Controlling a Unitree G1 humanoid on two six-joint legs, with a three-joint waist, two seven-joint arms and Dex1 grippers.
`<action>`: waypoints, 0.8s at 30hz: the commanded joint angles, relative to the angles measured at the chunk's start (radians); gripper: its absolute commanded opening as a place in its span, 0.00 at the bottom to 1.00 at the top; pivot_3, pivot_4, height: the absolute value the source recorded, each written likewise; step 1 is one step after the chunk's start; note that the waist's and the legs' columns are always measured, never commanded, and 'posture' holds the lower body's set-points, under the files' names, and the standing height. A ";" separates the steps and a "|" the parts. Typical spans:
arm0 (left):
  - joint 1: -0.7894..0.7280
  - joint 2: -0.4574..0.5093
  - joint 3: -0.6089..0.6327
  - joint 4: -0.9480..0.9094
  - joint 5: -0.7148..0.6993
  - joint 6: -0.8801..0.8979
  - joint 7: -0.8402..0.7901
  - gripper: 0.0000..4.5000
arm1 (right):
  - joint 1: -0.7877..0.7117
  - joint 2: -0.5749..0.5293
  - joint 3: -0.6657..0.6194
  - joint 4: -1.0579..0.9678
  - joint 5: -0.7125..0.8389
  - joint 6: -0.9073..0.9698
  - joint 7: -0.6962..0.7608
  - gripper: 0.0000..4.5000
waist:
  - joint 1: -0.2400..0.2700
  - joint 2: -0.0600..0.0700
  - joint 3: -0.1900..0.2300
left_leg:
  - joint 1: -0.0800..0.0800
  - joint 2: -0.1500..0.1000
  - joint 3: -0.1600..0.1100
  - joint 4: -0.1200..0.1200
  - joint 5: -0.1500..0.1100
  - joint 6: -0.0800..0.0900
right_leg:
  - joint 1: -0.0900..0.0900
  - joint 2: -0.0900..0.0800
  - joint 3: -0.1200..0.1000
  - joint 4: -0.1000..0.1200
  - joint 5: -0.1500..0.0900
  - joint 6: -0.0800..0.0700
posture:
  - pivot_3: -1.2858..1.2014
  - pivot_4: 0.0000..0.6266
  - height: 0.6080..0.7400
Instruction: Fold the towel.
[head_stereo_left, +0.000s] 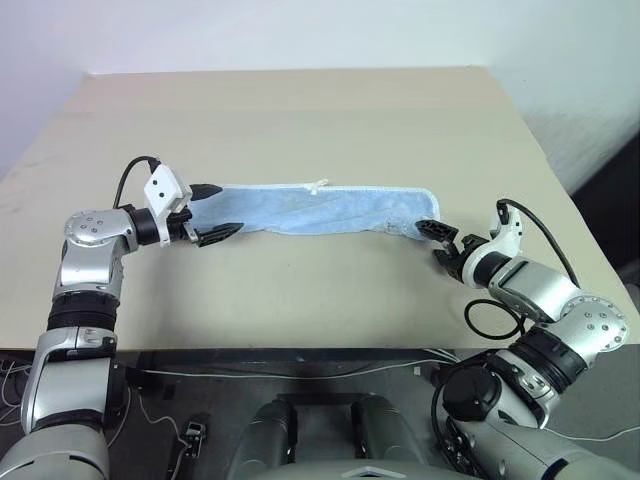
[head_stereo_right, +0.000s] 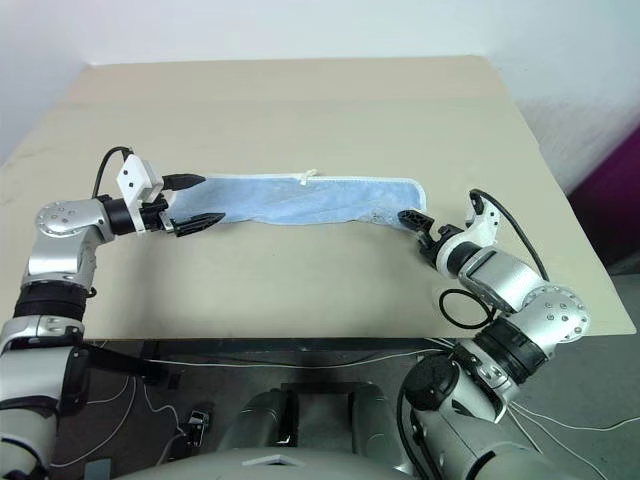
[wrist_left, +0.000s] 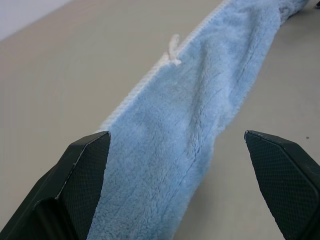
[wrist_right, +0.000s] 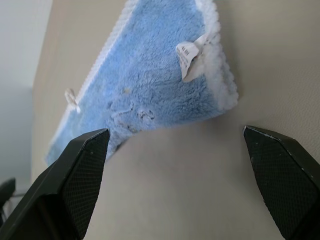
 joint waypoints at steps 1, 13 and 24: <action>0.008 0.000 0.009 -0.058 -0.025 0.010 0.008 1.00 | -0.034 0.025 -0.041 0.075 0.033 -0.006 -0.061 1.00 | -0.002 0.000 0.000 | 0.001 0.000 0.000 0.000 0.000 0.000 | 0.001 0.000 0.000 0.000 0.000 0.000 | 0.52 0.24 1.00; 0.018 -0.016 -0.001 -0.094 -0.028 0.035 0.009 1.00 | -0.079 0.019 0.057 0.208 0.137 -0.198 -0.107 1.00 | -0.034 -0.001 -0.001 | 0.005 0.001 0.001 -0.001 0.000 0.001 | 0.004 0.002 0.001 0.000 0.001 -0.001 | 0.52 0.24 1.00; 0.037 -0.022 -0.003 -0.129 -0.033 0.053 0.008 1.00 | -0.066 -0.015 0.187 0.256 0.217 -0.375 -0.092 0.58 | -0.025 0.000 -0.001 | 0.004 0.001 0.001 -0.002 0.000 0.001 | 0.003 0.001 0.001 0.000 0.001 -0.001 | 0.52 0.24 1.00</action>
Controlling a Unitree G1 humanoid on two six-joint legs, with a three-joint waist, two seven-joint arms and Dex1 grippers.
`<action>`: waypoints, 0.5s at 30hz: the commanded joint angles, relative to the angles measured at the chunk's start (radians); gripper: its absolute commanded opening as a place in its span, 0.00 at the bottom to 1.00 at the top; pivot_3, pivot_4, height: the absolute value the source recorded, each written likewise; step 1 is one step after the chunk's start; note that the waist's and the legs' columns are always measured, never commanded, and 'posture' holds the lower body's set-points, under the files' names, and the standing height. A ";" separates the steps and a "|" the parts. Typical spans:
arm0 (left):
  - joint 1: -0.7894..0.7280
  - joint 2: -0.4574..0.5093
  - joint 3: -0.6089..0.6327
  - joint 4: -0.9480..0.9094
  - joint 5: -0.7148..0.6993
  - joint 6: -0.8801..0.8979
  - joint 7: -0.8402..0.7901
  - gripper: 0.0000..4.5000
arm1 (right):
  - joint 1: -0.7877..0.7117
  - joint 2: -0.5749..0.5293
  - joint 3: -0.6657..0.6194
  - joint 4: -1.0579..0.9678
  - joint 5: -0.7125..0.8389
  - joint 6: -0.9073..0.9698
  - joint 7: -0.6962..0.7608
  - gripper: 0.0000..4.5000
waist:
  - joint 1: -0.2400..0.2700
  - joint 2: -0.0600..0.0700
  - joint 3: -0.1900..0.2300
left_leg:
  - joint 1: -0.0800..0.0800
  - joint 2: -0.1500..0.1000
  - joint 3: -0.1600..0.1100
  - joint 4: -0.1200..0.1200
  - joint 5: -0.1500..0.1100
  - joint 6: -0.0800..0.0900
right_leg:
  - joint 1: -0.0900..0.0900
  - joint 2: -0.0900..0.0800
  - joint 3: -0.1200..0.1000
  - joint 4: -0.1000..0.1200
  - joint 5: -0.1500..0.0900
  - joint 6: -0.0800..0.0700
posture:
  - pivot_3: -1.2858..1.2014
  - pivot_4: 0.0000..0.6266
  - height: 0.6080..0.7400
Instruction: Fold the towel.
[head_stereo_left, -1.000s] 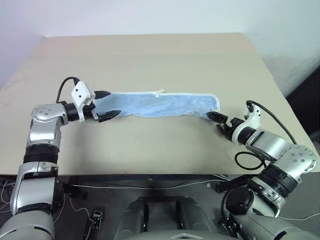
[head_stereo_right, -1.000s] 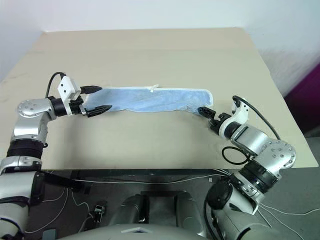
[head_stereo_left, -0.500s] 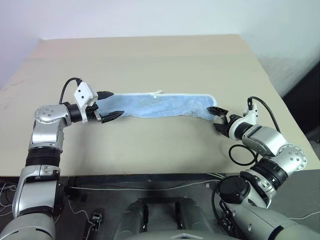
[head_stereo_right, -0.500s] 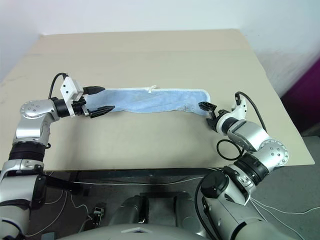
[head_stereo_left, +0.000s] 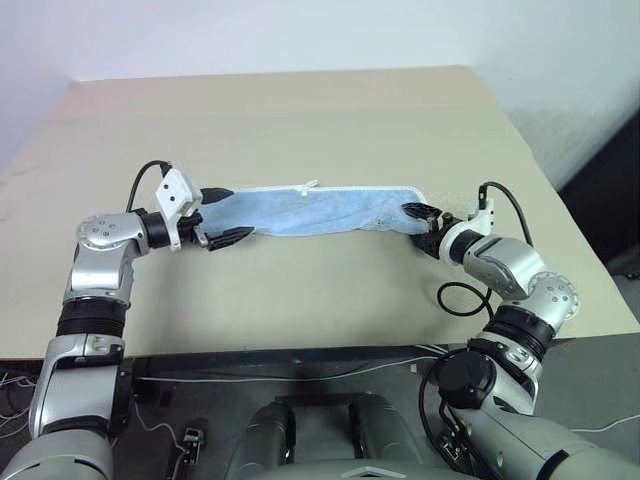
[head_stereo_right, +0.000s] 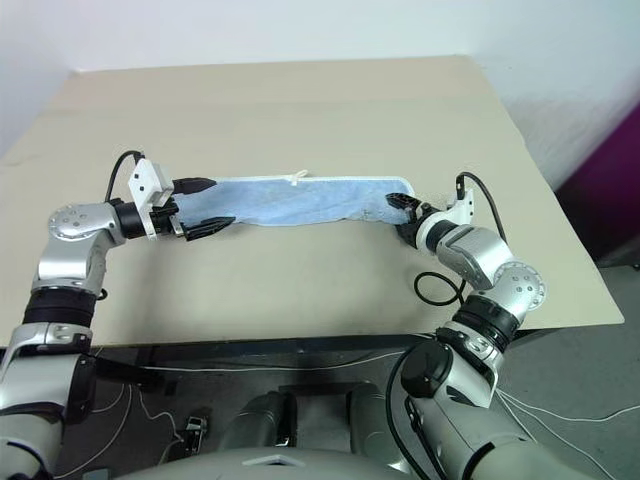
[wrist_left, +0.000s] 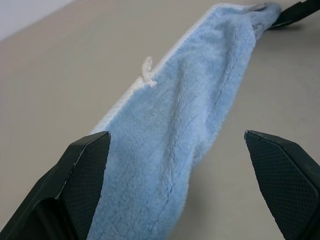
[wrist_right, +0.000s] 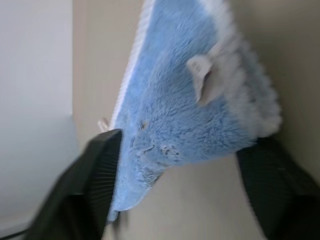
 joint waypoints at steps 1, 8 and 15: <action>-0.001 0.012 0.008 -0.048 -0.021 0.000 0.002 1.00 | 0.004 -0.012 0.042 -0.037 0.070 -0.037 -0.005 0.51 | 0.002 0.000 0.000 | 0.000 0.000 0.000 0.000 0.000 0.000 | 0.000 0.000 0.000 0.000 0.000 0.000 | 0.52 0.24 1.00; 0.008 0.012 0.009 -0.061 -0.023 0.004 0.004 1.00 | 0.081 -0.038 0.115 -0.135 0.199 -0.108 -0.085 0.00 | 0.004 0.000 0.000 | 0.000 0.000 0.000 0.000 0.000 0.000 | 0.001 -0.001 0.000 -0.001 0.000 0.000 | 0.52 0.24 1.00; 0.001 0.005 0.003 -0.058 -0.020 0.002 0.003 1.00 | 0.146 -0.116 0.177 -0.197 0.274 -0.225 -0.115 0.00 | 0.004 0.000 0.000 | 0.000 0.000 0.000 -0.001 0.000 0.000 | 0.001 0.000 0.000 -0.001 0.000 0.000 | 0.52 0.24 1.00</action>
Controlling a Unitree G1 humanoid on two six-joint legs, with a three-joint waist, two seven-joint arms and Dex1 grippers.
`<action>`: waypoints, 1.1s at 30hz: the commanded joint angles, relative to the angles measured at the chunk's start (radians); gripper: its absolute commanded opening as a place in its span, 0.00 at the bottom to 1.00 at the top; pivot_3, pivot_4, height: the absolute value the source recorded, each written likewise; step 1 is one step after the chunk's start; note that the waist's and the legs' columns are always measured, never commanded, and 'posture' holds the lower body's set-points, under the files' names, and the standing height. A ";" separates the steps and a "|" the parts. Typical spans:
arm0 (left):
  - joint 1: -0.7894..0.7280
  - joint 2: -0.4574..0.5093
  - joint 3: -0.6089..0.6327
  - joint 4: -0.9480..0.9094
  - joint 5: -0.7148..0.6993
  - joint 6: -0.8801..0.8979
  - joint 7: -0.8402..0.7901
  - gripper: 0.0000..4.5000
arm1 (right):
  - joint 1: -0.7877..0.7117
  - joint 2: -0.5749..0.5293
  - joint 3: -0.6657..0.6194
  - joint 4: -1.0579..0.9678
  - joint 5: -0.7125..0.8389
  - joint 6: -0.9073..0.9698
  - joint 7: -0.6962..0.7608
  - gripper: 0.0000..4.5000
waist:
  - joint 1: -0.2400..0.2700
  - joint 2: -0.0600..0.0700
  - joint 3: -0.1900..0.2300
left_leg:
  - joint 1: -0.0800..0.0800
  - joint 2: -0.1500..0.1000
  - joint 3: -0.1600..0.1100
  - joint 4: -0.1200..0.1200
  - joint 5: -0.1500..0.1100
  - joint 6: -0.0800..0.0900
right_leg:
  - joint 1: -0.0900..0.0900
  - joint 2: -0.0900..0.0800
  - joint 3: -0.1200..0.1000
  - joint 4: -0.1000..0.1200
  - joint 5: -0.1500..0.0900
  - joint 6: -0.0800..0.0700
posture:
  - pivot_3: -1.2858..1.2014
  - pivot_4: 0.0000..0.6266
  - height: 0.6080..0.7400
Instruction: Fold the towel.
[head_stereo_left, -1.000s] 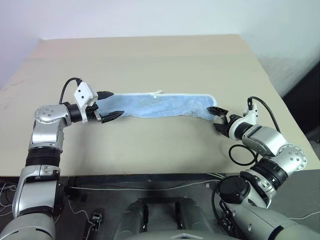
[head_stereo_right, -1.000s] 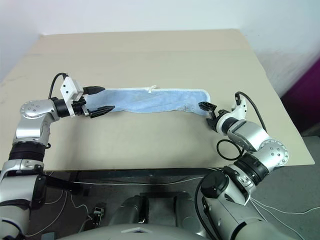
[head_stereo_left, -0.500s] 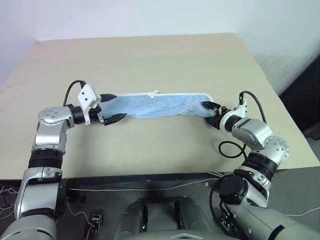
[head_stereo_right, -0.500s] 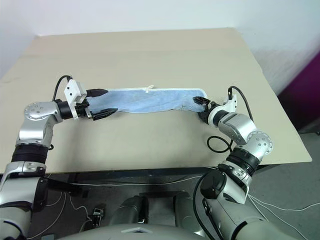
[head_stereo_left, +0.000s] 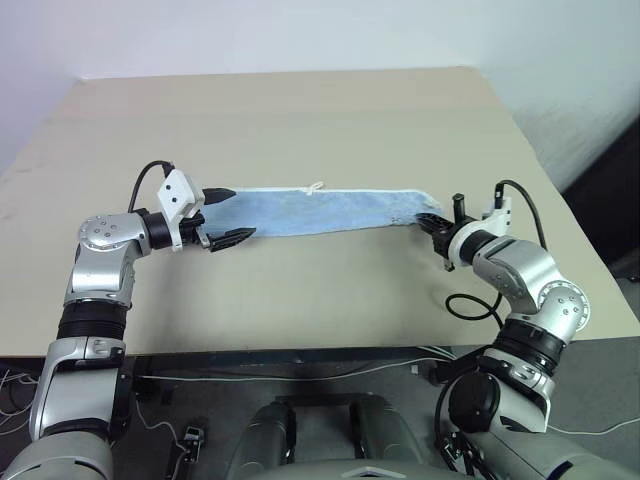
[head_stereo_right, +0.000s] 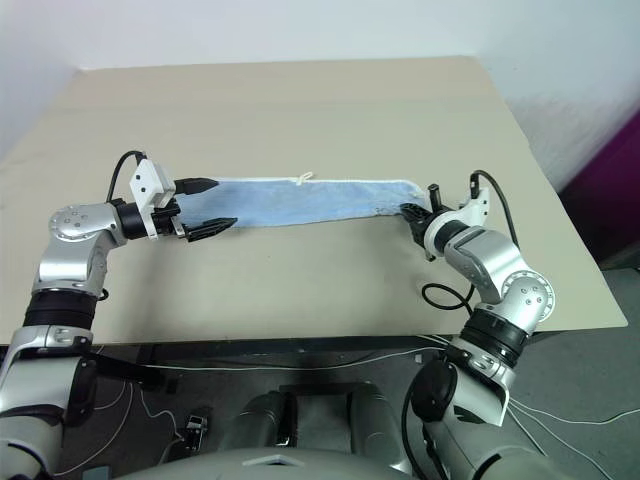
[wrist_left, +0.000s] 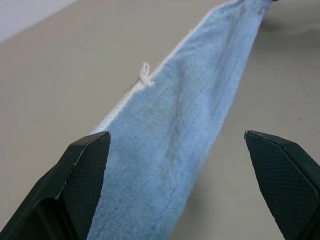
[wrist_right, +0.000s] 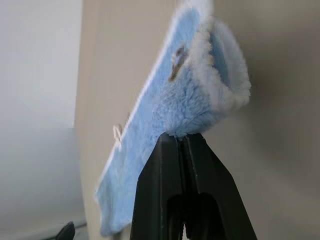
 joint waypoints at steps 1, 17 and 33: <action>-0.011 0.006 0.002 -0.025 -0.017 -0.001 0.002 1.00 | 0.015 -0.044 0.032 -0.055 0.054 -0.057 0.008 0.00 | 0.000 0.000 0.000 | 0.000 0.000 0.000 0.000 0.000 0.000 | 0.000 0.000 0.000 0.000 0.000 0.000 | 0.52 0.24 1.00; -0.008 0.002 -0.008 -0.031 -0.020 -0.008 0.006 1.00 | 0.074 -0.270 0.166 0.028 0.082 -0.082 0.070 0.00 | 0.014 0.000 0.000 | 0.000 0.000 0.000 0.000 0.000 0.000 | 0.002 0.000 0.000 -0.002 0.000 0.000 | 0.52 0.24 1.00; 0.011 0.009 -0.006 -0.054 -0.029 -0.005 0.013 1.00 | 0.137 -0.231 0.186 0.017 0.075 -0.175 0.034 0.57 | 0.026 0.000 0.000 | 0.000 0.000 0.000 0.000 0.000 0.000 | 0.002 0.000 -0.001 -0.003 0.000 0.000 | 0.52 0.24 1.00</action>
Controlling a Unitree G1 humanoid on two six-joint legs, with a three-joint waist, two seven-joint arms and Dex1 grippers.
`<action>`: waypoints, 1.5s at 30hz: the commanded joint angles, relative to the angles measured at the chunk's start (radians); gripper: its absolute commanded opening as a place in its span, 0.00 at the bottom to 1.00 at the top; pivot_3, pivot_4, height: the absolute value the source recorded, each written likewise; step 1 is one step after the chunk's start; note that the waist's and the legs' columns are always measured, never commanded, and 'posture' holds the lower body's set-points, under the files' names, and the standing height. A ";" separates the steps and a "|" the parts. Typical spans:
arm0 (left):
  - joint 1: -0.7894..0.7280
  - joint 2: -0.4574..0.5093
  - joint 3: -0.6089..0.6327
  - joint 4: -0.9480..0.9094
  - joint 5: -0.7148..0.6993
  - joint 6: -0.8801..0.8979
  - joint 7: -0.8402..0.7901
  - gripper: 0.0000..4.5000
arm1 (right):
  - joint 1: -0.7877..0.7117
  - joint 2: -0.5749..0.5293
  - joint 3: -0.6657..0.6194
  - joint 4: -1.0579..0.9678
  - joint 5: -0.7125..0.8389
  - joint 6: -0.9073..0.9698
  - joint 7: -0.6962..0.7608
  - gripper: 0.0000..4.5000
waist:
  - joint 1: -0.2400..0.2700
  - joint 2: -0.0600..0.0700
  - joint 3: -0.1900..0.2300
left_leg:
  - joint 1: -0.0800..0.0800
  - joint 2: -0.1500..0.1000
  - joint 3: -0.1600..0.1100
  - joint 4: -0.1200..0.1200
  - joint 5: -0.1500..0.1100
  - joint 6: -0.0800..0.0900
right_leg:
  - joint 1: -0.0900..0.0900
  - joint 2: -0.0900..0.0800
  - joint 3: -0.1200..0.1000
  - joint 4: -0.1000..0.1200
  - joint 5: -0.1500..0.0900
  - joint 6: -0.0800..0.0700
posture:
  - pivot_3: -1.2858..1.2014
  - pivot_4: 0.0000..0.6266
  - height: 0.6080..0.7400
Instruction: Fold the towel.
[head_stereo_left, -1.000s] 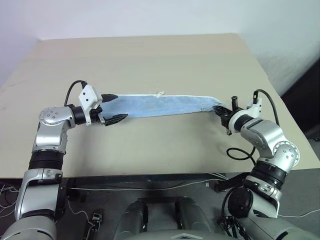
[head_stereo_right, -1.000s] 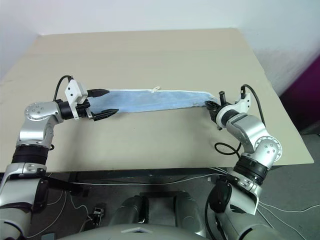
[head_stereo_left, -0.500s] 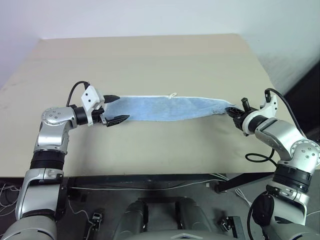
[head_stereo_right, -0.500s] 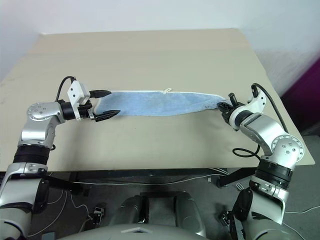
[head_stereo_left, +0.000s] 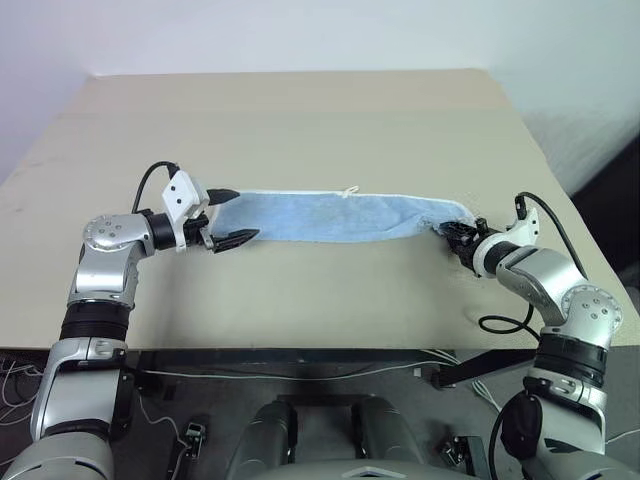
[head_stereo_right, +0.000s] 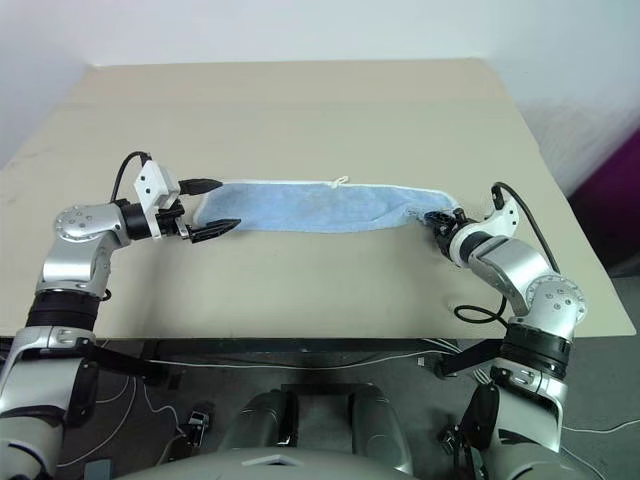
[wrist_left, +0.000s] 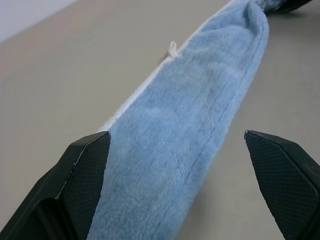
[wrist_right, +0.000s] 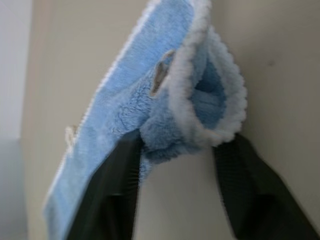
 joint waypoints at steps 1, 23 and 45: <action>0.006 0.013 0.013 -0.031 -0.018 -0.004 0.001 1.00 | 0.014 -0.003 -0.013 -0.051 0.023 -0.029 -0.018 0.57 | 0.000 0.000 0.000 | 0.000 0.000 0.000 0.000 0.000 0.000 | 0.000 0.000 0.000 0.000 0.000 0.000 | 0.52 0.24 1.00; 0.026 0.001 0.002 -0.055 -0.028 0.002 0.007 1.00 | -0.017 0.042 -0.025 -0.055 0.000 -0.189 -0.006 0.28 | 0.000 0.000 0.000 | 0.000 0.000 0.000 0.000 0.000 0.000 | 0.000 0.000 0.000 -0.001 0.000 0.000 | 0.52 0.24 1.00; 0.039 -0.025 -0.003 -0.074 -0.027 0.015 0.026 1.00 | -0.212 -0.454 0.629 -0.305 -0.663 0.015 0.879 0.01 | 0.001 0.001 0.001 | 0.000 0.002 -0.001 -0.001 0.000 0.000 | 0.000 0.001 -0.001 -0.002 0.000 0.000 | 0.52 0.24 1.00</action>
